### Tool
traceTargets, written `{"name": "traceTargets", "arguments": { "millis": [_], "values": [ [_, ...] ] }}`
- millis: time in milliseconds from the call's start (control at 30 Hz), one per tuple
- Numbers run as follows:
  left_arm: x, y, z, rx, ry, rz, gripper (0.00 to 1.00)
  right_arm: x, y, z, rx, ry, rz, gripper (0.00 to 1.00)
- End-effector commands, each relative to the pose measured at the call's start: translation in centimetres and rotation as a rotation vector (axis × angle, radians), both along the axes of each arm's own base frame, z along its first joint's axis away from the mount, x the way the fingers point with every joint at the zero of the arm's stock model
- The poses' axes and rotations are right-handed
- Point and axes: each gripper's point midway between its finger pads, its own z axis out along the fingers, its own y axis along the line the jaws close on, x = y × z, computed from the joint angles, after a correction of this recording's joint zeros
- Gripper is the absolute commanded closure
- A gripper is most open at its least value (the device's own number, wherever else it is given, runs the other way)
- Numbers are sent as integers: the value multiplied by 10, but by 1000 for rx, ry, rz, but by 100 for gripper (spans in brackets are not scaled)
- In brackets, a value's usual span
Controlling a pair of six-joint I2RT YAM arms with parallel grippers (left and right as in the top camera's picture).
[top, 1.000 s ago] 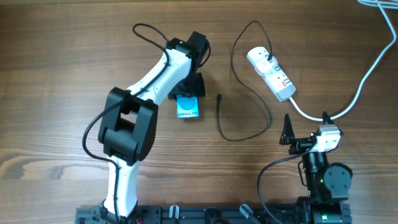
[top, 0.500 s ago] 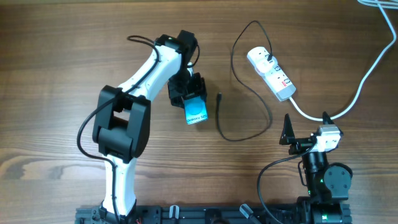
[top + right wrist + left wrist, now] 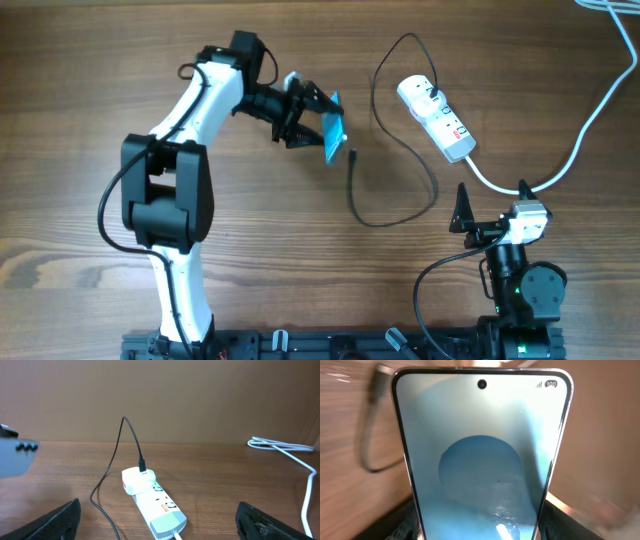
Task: Plug charger to phone and switch on socket
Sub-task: 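Lift the phone with the left gripper and tilt it upright, then swing the right gripper toward the phone held by the left gripper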
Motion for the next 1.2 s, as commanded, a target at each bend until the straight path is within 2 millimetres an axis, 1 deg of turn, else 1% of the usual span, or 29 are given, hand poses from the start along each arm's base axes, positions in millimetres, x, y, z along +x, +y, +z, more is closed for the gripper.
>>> {"name": "traceTargets", "arguments": {
  "millis": [0, 167, 333, 400, 467, 500, 533, 567, 600, 633, 667, 700, 733, 767, 800, 867, 933, 1067, 1133, 1167],
  "values": [
    [1, 0, 53, -229, 0, 17, 34, 0, -1, 1, -17, -5, -6, 0],
    [5, 5, 78, -373, 4, 28, 36, 0, -1, 1, -17, -5, -6, 0],
    [13, 18, 79, -381, -4, 59, 36, 0, -1, 1, -17, -5, -6, 0],
    [13, 19, 79, -381, -4, 61, 36, 0, -1, 1, -17, -6, -6, 0],
    [13, 19, 79, -381, -4, 61, 36, 0, 5, 7, 16, -29, 32, 0],
    [13, 19, 79, -381, -4, 61, 36, -3, 20, 15, 119, -52, 120, 0],
    [13, 19, 79, -380, -4, 61, 36, -10, 45, 24, 311, -41, 280, 0],
    [13, 19, 79, -381, -4, 61, 36, -18, 66, 26, 473, 13, 409, 0],
    [13, 19, 79, -381, -4, 61, 36, -31, 88, 24, 681, 136, 552, 0],
    [13, 19, 79, -381, -4, 61, 36, -41, 102, 20, 894, 278, 626, 0],
    [13, 19, 79, -381, -4, 61, 36, -41, 102, 19, 1105, 368, 602, 0],
    [13, 19, 79, -381, -4, 61, 36, -41, 102, 18, 1264, 437, 580, 0],
    [13, 19, 79, -381, -4, 61, 36, -41, 102, 19, 1407, 494, 557, 0],
    [13, 19, 79, -381, -3, 61, 36, -41, 101, 26, 1486, 500, 564, 0],
    [13, 19, 79, -381, -4, 61, 36, -44, 102, 41, 1447, 444, 623, 0],
    [13, 19, 79, -381, -3, 61, 36, -63, 109, 82, 1262, 274, 814, 0],
    [13, 19, 79, -381, -3, 61, 36, -78, 114, 102, 1192, 207, 908, 0],
    [14, 20, 79, -380, -1, 64, 36, -82, 111, 126, 1116, 132, 902, 1],
    [14, 21, 79, -380, -1, 67, 36, -83, 110, 143, 1038, 92, 873, 1],
    [14, 21, 79, -380, -1, 67, 36, -83, 110, 153, 966, 74, 852, 1]
  ]
}}
